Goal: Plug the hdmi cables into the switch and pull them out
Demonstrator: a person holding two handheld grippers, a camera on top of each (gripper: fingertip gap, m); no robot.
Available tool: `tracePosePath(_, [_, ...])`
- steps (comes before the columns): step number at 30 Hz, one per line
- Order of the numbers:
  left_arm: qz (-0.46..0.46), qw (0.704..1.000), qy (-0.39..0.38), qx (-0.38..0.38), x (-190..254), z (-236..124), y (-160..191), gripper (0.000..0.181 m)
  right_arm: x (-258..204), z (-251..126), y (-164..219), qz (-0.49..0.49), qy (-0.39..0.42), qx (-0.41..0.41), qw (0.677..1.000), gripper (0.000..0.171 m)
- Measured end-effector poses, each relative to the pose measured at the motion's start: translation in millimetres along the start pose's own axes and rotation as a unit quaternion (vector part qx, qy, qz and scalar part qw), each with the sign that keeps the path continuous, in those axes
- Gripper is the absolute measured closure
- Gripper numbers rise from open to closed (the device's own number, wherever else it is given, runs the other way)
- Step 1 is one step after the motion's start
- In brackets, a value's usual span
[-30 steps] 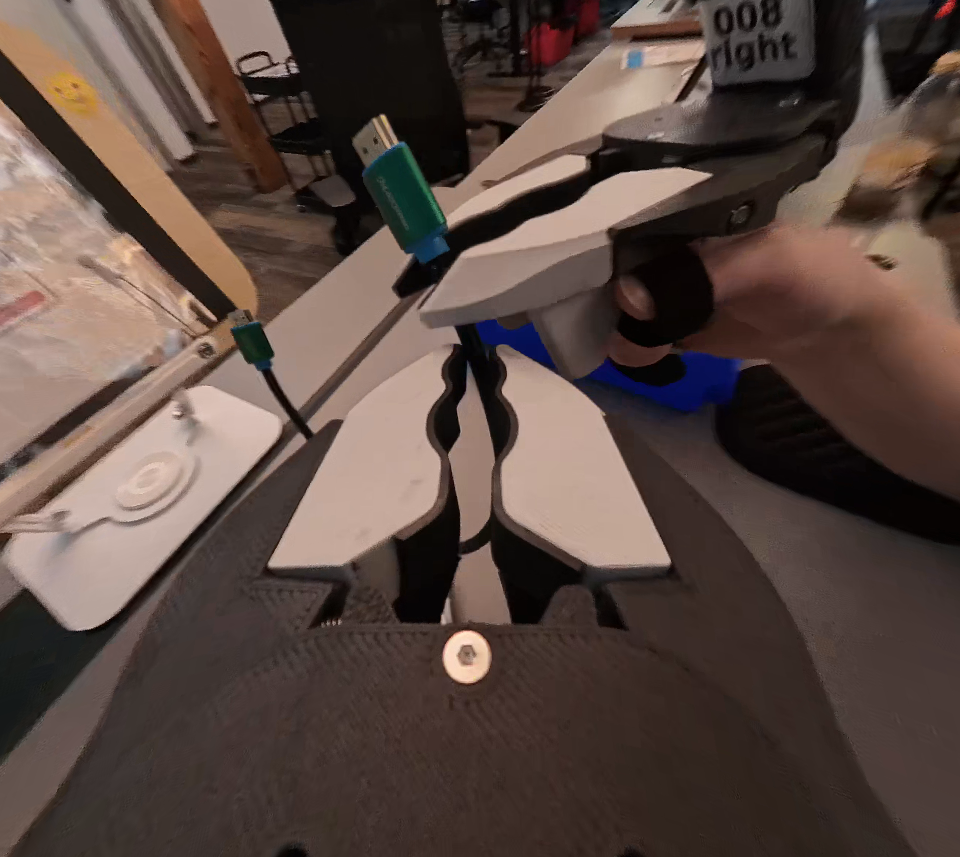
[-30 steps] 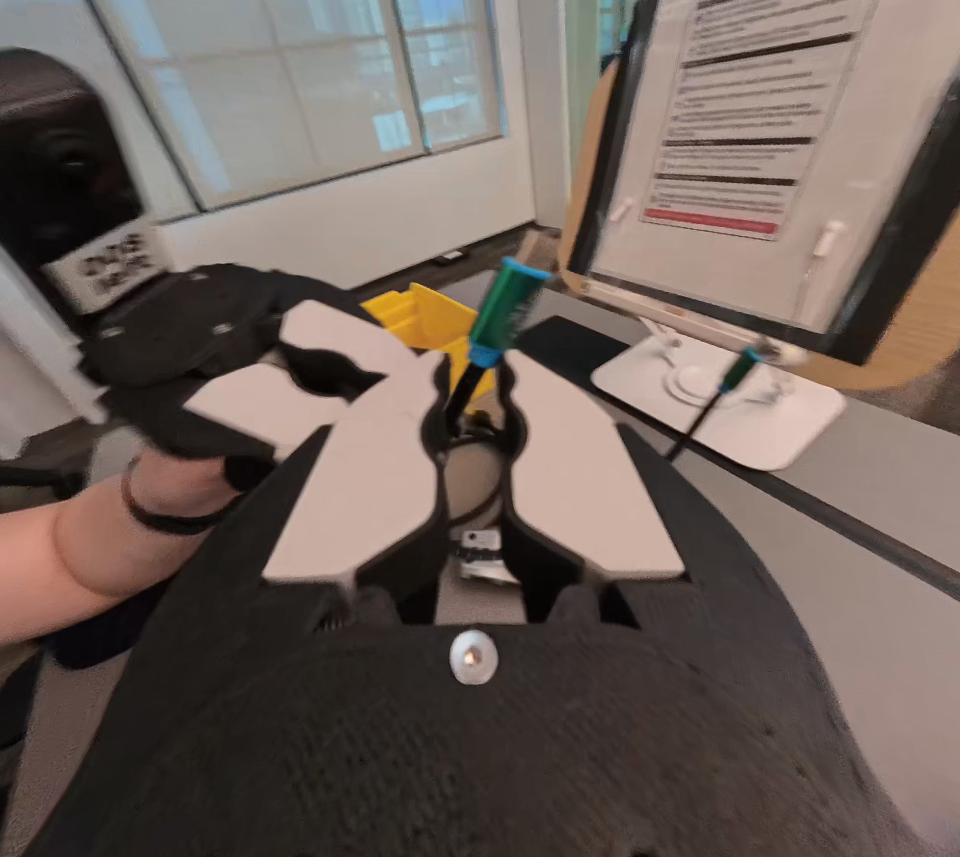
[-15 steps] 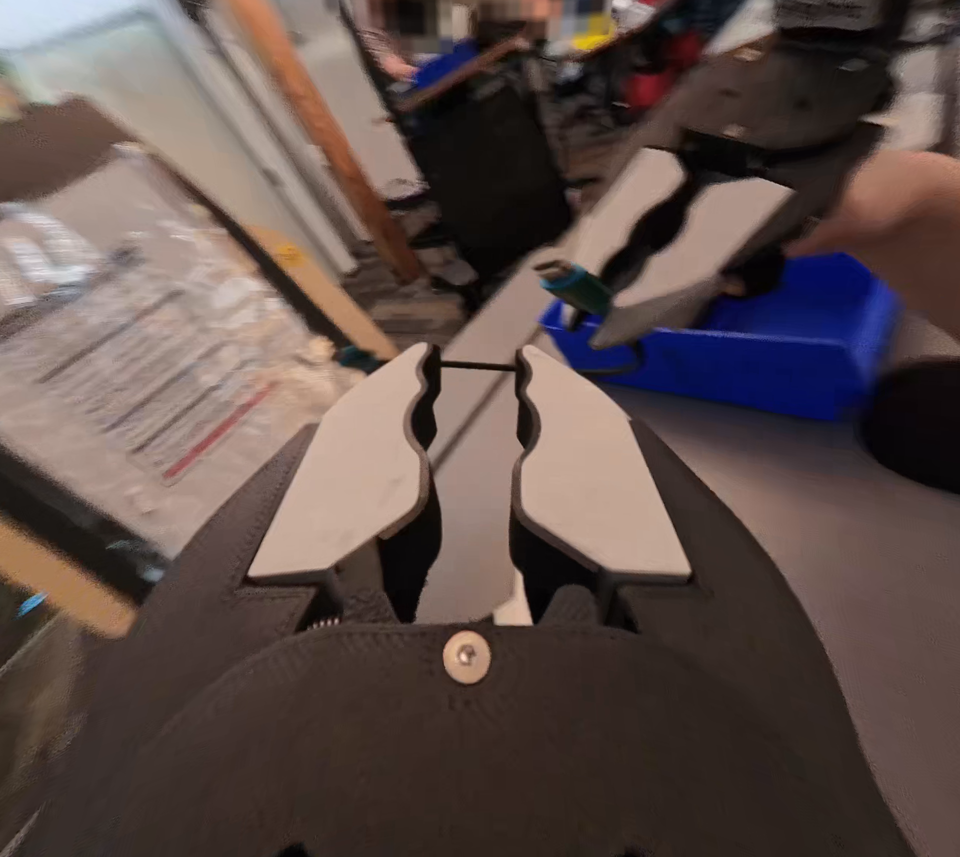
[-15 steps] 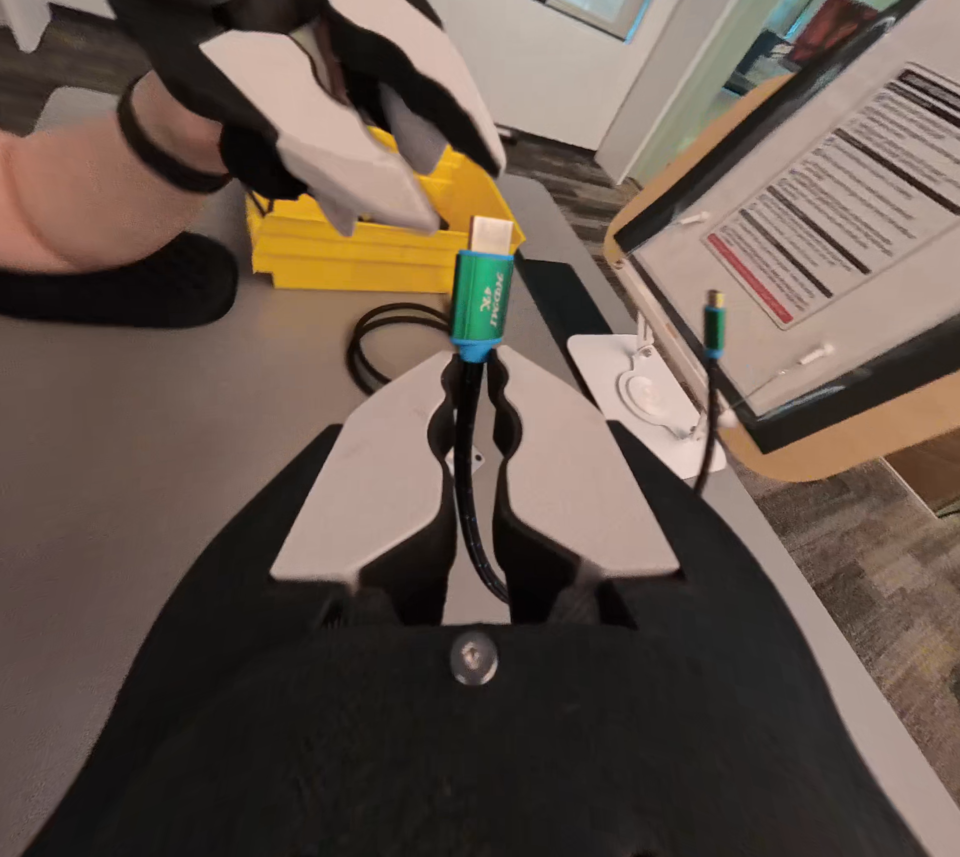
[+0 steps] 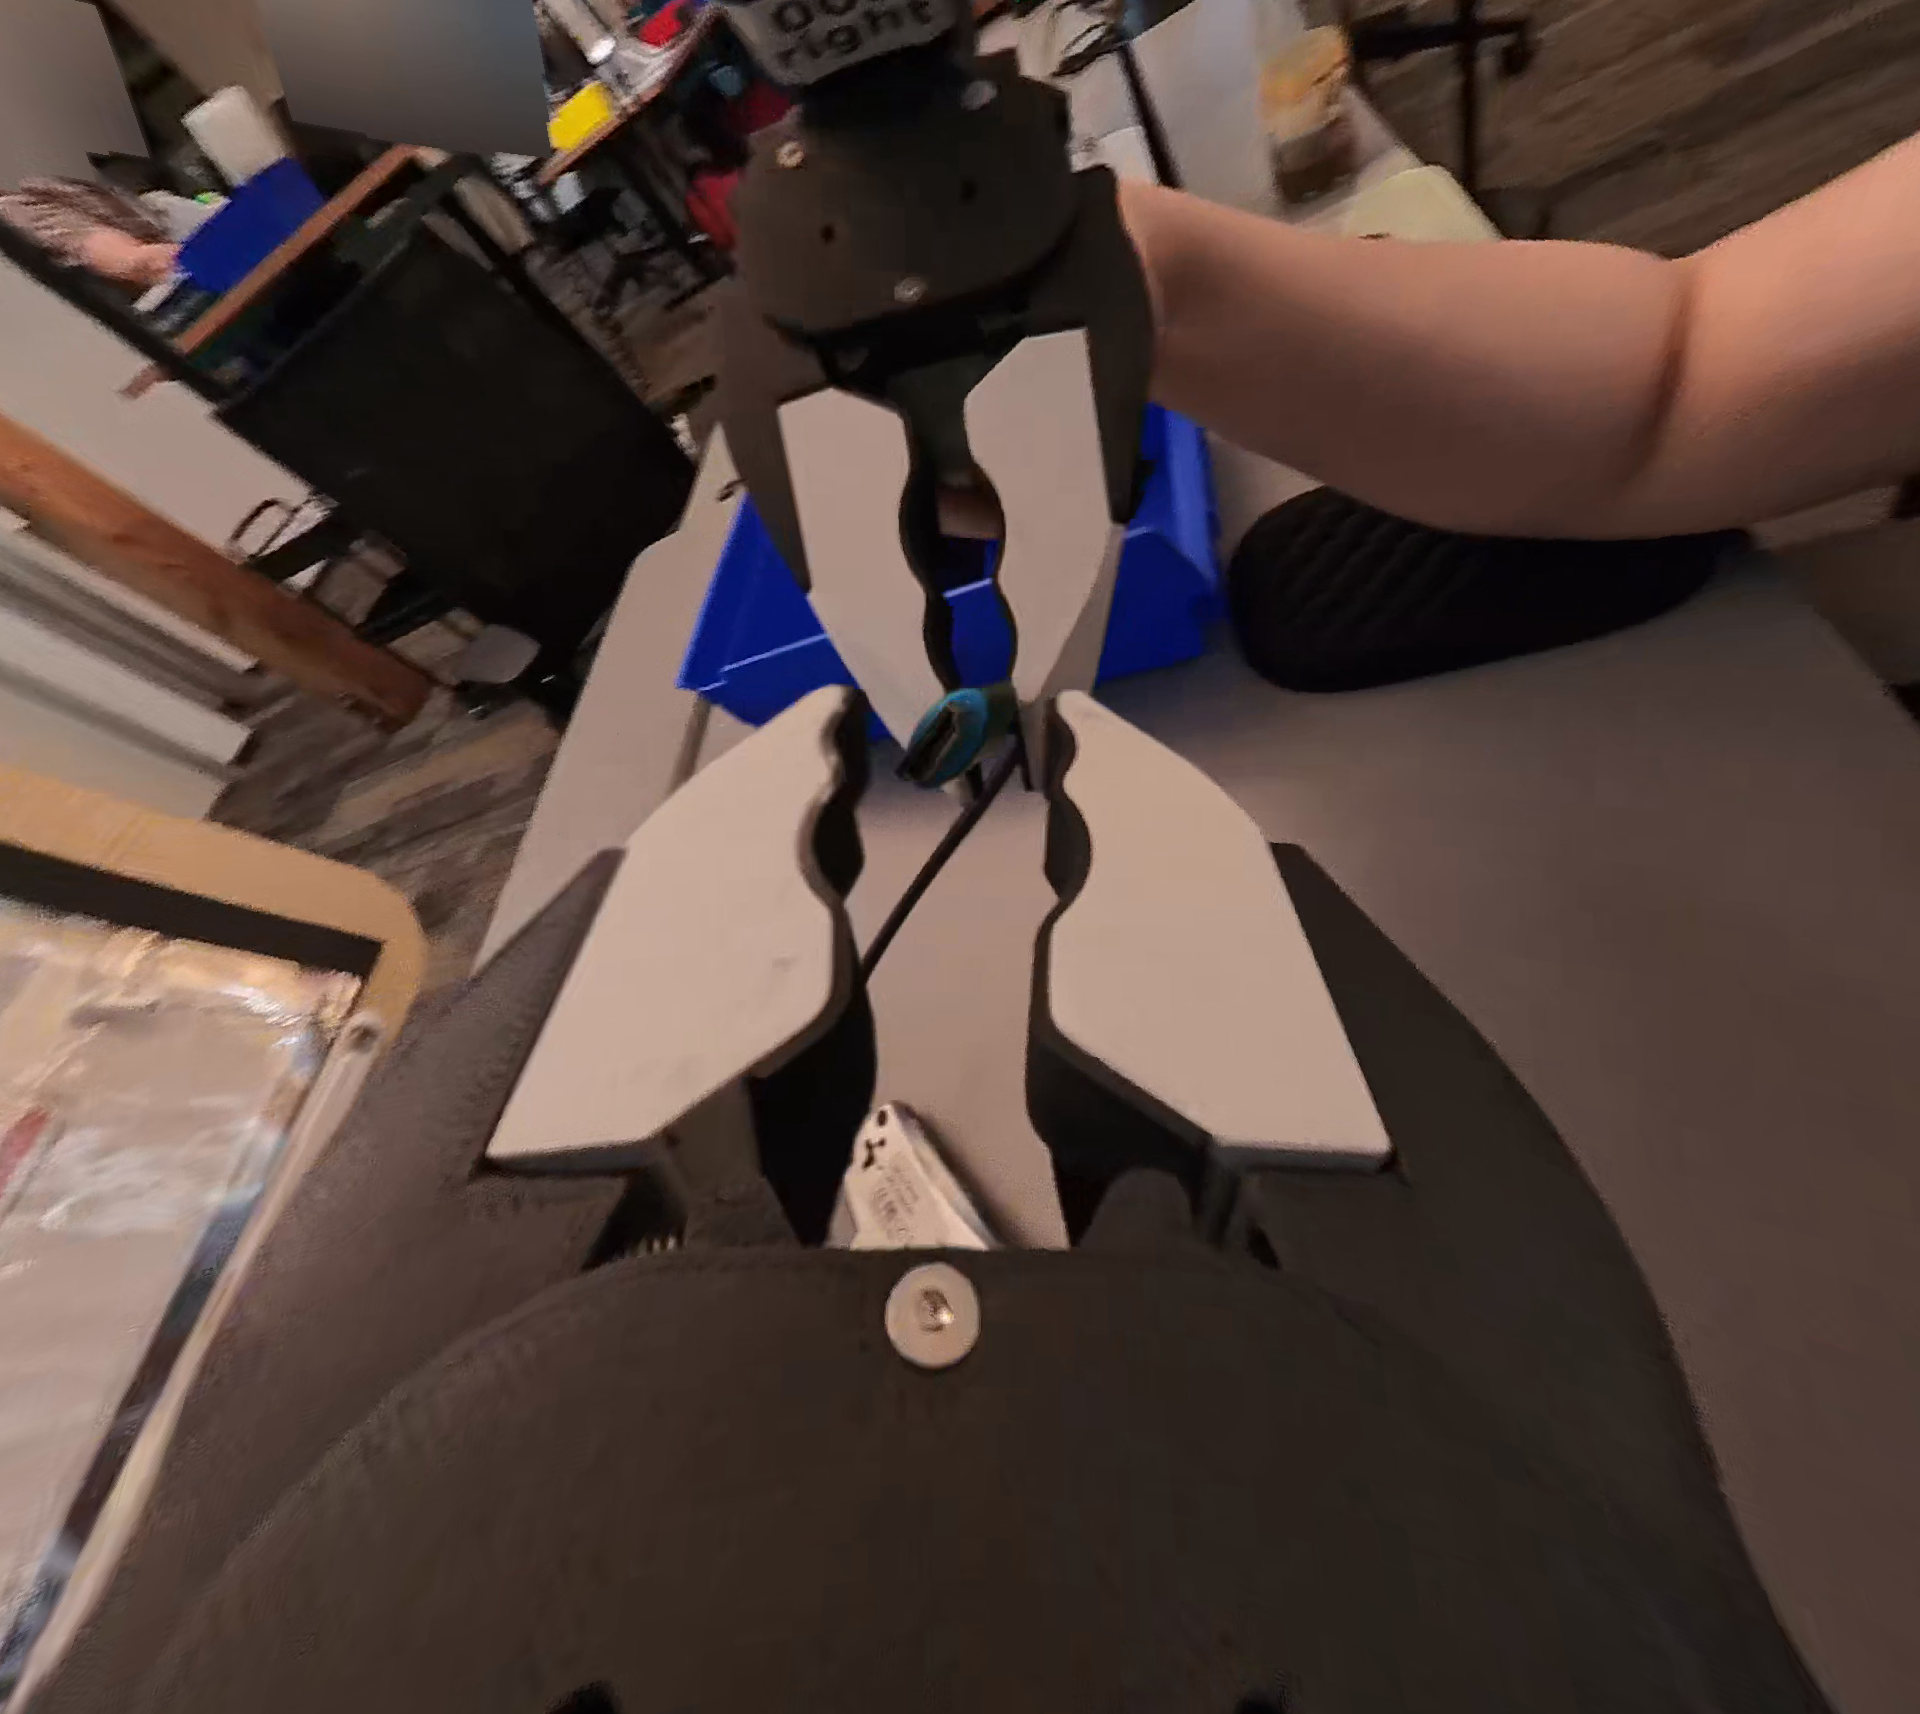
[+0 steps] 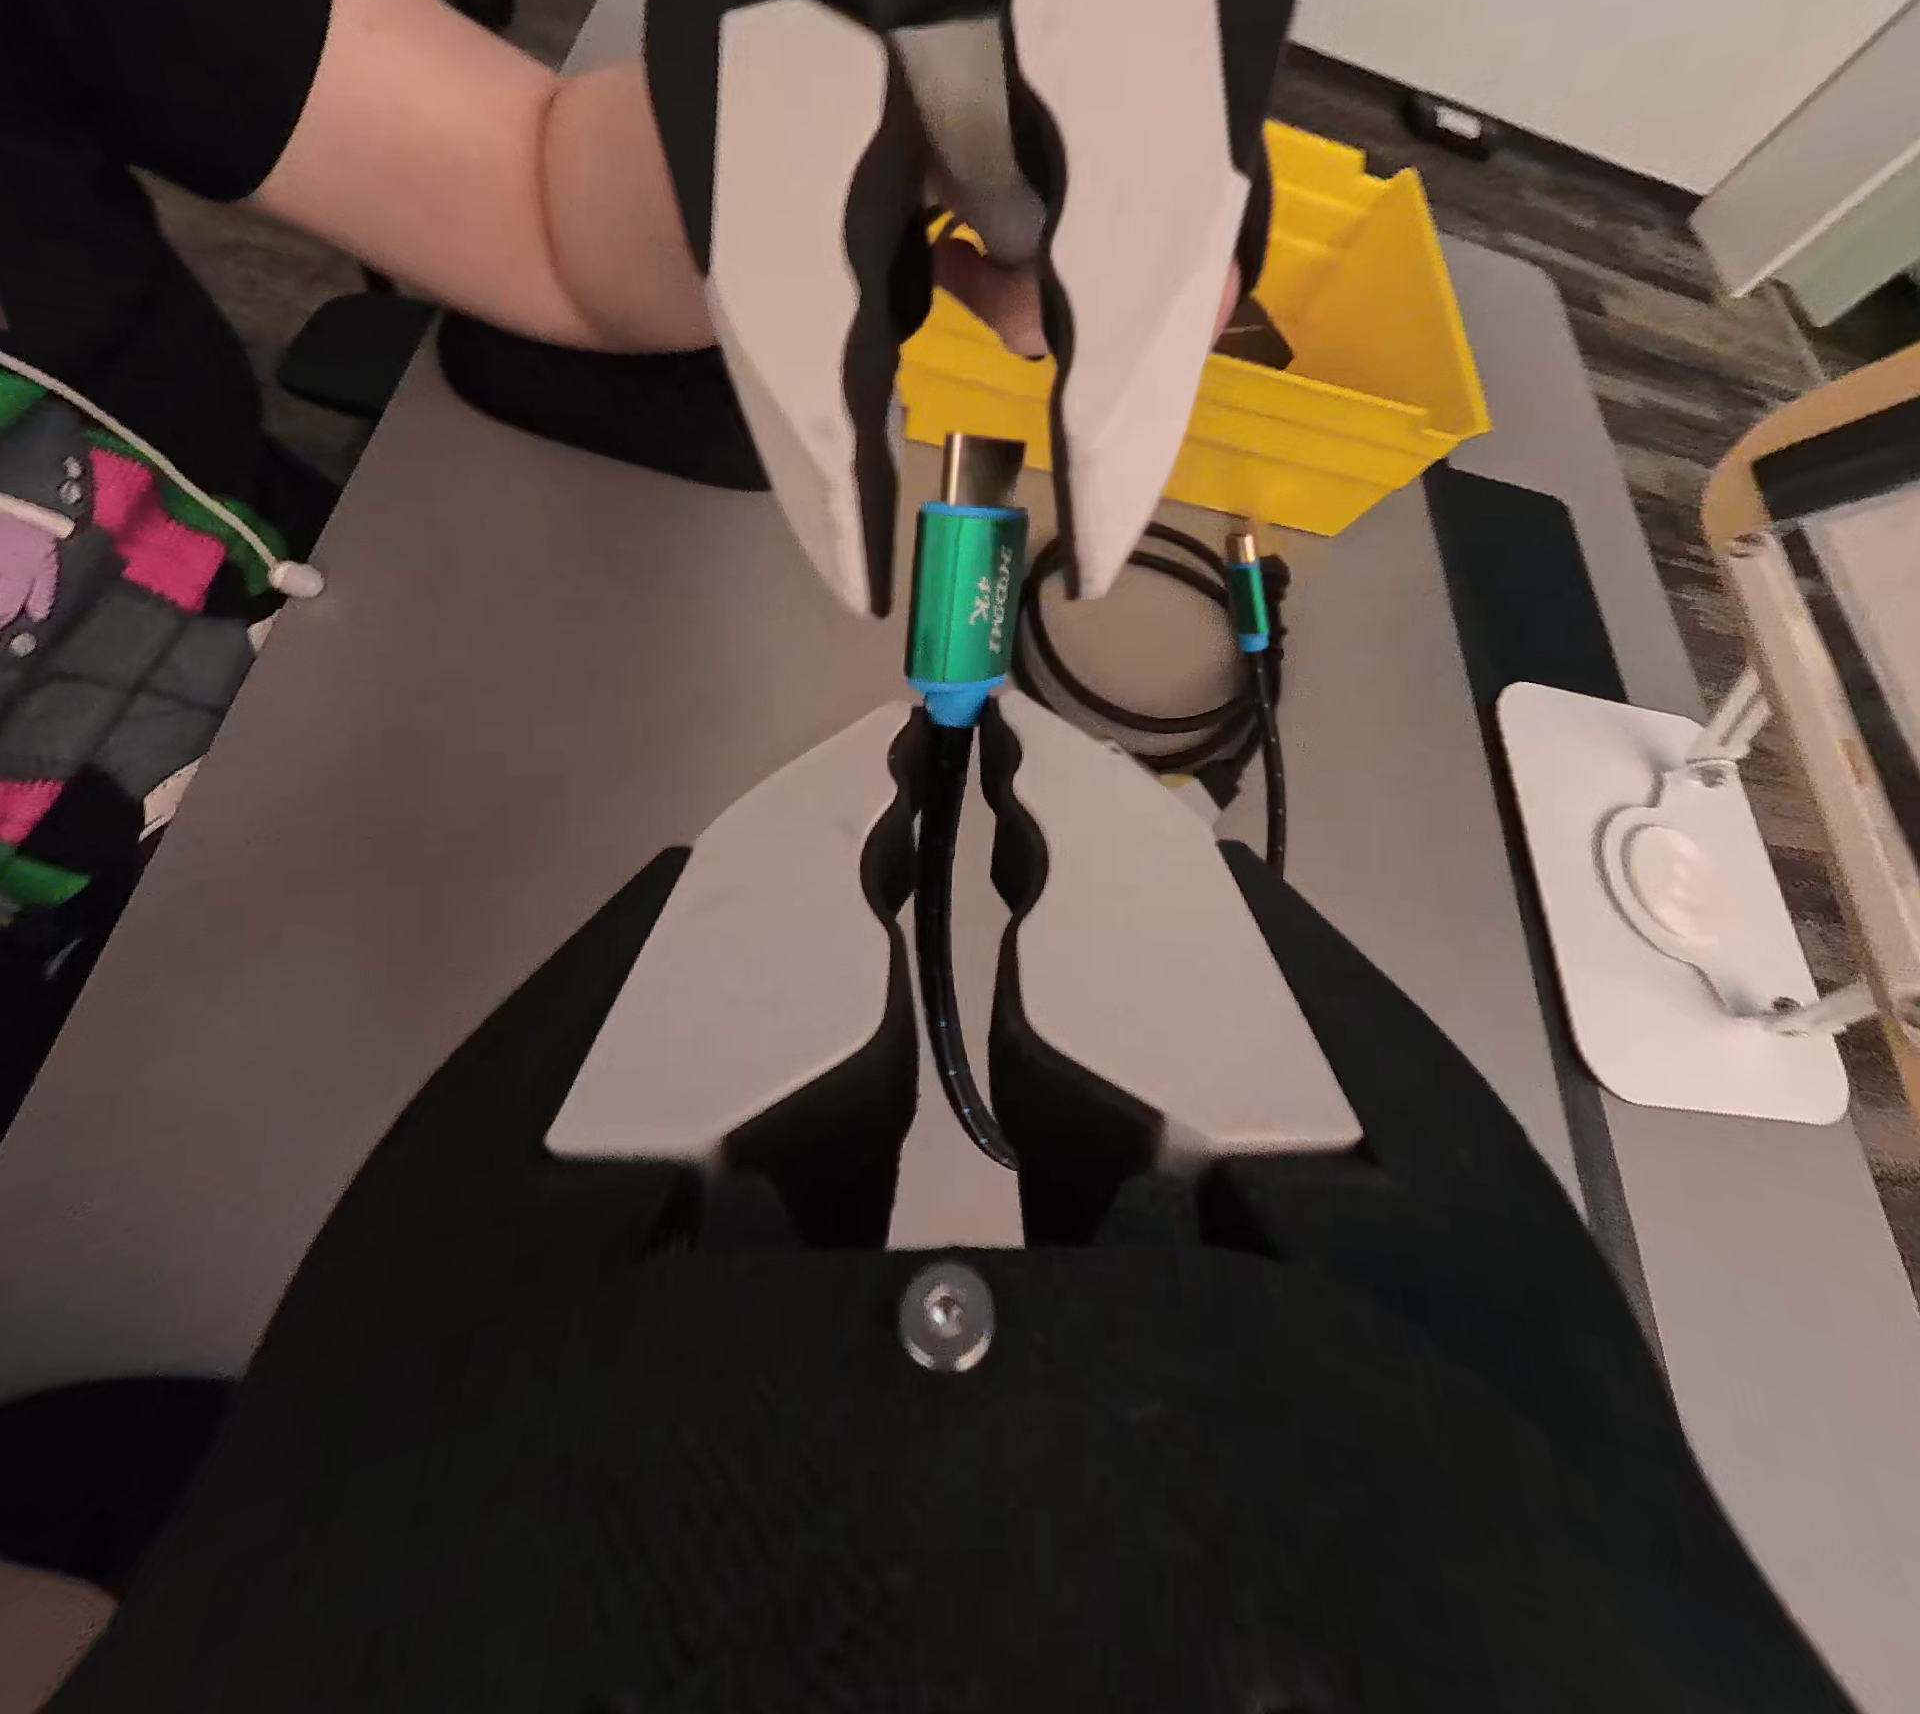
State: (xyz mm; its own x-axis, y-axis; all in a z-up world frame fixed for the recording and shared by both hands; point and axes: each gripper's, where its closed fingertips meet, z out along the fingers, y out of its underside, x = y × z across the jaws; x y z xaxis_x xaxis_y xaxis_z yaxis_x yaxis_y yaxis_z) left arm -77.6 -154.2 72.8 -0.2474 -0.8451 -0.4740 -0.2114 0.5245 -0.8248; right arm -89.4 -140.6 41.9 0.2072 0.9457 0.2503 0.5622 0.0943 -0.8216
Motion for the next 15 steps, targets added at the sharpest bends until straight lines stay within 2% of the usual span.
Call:
tracePosePath(3, [0.011,1.000,0.027,0.003,8.1,-1.8,1.4,0.166,-5.6,3.1,1.3,-0.005,-0.015,-0.008,1.000,0.161])
tracePosePath(9, [0.009,0.999,0.041,-0.021,12.4,2.3,7.6,0.166,-8.0,7.9,4.6,0.001,-0.028,-0.015,0.999,0.162])
tracePosePath(12, [-0.019,0.998,0.045,-0.028,7.5,-0.6,4.1,0.168,0.1,4.5,-4.0,-0.019,0.005,0.010,1.000,0.161])
tracePosePath(13, [-0.036,0.998,0.044,-0.020,3.5,-4.0,-0.4,0.169,2.1,0.5,-11.2,-0.039,0.021,0.034,0.998,0.158])
tracePosePath(15, [-0.079,0.996,0.045,0.013,-4.7,-14.6,-12.5,0.170,-4.7,-11.5,-24.4,-0.081,0.025,0.078,0.993,0.139])
